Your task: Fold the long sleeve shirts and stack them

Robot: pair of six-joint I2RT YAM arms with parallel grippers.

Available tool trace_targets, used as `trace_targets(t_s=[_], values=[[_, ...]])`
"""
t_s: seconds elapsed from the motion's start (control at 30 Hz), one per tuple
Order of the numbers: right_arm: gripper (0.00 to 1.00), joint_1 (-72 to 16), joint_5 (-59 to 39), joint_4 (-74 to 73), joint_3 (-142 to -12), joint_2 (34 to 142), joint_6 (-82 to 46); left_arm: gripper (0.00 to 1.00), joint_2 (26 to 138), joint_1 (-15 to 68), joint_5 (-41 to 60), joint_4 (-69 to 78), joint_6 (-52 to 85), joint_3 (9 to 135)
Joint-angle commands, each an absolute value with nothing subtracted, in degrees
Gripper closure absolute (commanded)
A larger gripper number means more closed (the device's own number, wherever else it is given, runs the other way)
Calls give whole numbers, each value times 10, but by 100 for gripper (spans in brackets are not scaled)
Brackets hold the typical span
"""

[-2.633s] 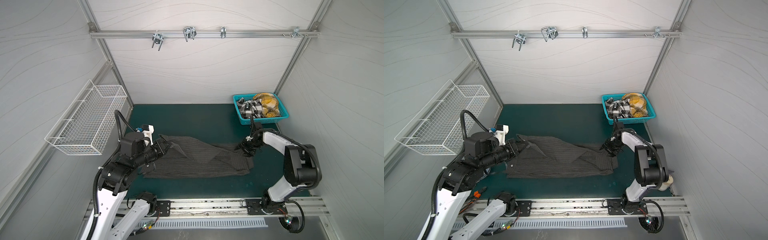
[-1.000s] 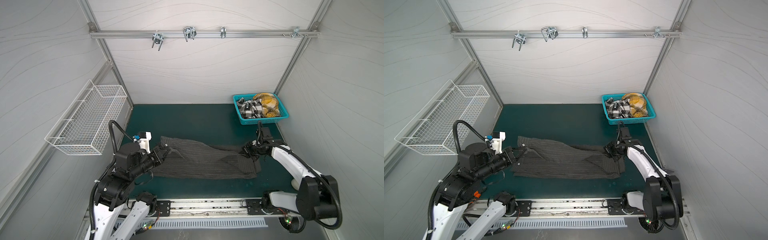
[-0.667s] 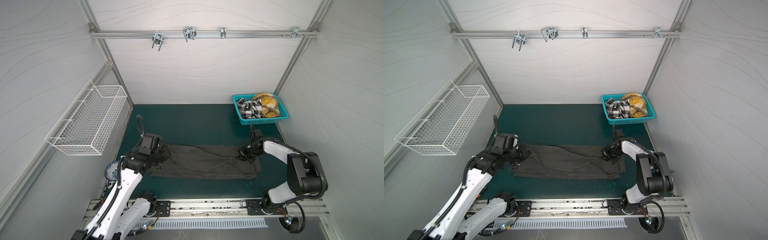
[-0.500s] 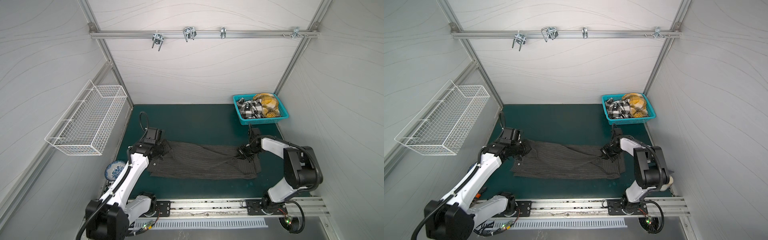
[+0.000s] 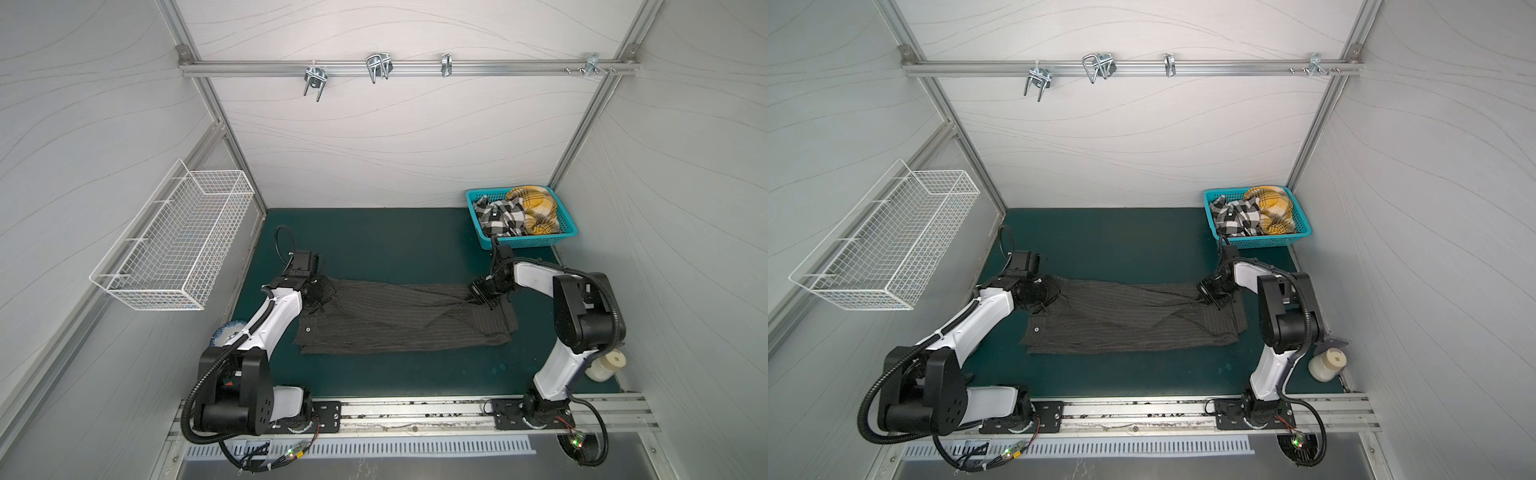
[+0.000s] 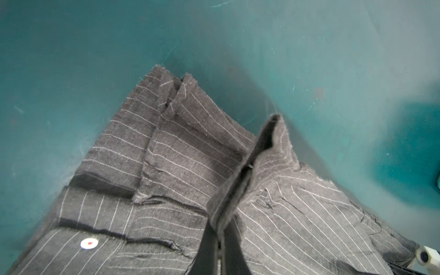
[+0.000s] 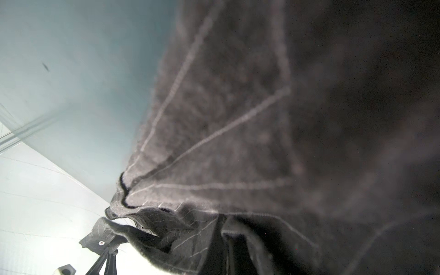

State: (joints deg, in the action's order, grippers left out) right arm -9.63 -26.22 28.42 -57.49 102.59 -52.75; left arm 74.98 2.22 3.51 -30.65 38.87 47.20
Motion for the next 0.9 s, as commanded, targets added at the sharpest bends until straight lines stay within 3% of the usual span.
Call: trace_targets(t_s=[0.0, 0.07, 0.17, 0.3, 0.5, 0.53, 0.57, 0.63, 0.67, 0.7, 0.87], values=[[95, -102, -267, 280, -580, 1039, -542, 100, 739, 18, -8, -325, 393, 464], [88, -108, -267, 283, -583, 1038, -540, 100, 751, 10, -12, -353, 391, 473], [87, -117, -258, 297, -596, 1034, -530, 100, 739, 8, -12, -382, 404, 466], [77, -125, -256, 310, -612, 1042, -520, 100, 712, 9, -21, -383, 410, 452], [44, -154, -223, 340, -635, 1019, -508, 100, 786, 4, -29, -410, 399, 475], [41, -158, -222, 350, -641, 1014, -503, 96, 795, 4, -43, -406, 395, 475], [30, -161, -218, 361, -646, 1007, -496, 81, 803, 4, -55, -408, 391, 476], [19, -165, -204, 390, -647, 979, -480, 54, 815, 2, -85, -426, 387, 487], [11, -166, -197, 401, -643, 961, -473, 48, 815, 1, -90, -436, 387, 494], [2, -168, -184, 417, -637, 939, -462, 42, 808, 1, -93, -449, 388, 501], [2, -207, -106, 498, -596, 821, -408, 35, 725, 2, -83, -482, 400, 532]])
